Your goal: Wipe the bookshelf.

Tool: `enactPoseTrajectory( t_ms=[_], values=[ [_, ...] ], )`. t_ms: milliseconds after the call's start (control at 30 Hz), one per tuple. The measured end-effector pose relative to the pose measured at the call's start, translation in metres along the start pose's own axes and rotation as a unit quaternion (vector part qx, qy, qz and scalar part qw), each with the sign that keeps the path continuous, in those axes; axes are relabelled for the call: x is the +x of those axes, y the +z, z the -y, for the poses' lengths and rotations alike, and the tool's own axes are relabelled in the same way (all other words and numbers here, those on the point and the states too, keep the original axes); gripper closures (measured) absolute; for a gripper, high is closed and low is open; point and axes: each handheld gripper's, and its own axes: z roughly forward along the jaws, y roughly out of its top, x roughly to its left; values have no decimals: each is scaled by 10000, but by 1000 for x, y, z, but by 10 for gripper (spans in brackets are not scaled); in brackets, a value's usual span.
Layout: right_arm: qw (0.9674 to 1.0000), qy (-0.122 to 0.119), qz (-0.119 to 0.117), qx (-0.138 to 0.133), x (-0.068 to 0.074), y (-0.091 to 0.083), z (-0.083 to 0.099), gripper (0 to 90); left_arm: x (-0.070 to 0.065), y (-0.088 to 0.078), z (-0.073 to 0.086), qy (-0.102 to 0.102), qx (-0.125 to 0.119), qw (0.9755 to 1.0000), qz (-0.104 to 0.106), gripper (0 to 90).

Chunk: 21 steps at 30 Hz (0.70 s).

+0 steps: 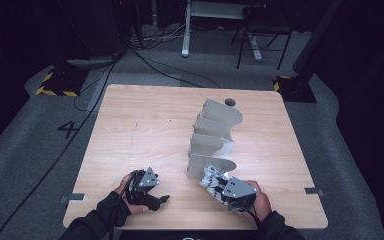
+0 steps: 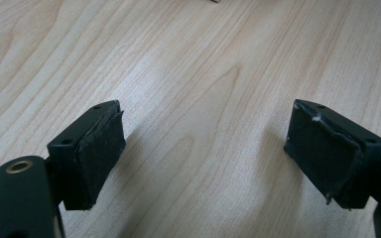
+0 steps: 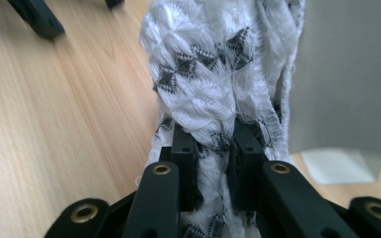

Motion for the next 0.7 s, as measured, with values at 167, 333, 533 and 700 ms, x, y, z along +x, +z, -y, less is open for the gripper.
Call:
enactPoseTrajectory(
  t_ms=[167,333,533,700],
  values=[
    [9999,-57,119,61,-1,4,2,770,0,0,0,5,2,10000,8,154],
    [9974,-199,425,-551,0,-17,-23,770,0,1,-1,3,3,10000,23,152],
    [9869,-388,790,-1353,-3,-38,-61,769,0,1,-1,16,-3,10000,34,151],
    [9883,-589,712,-1213,6,-18,-67,769,1,2,-1,52,-25,10000,25,152]
  ],
)
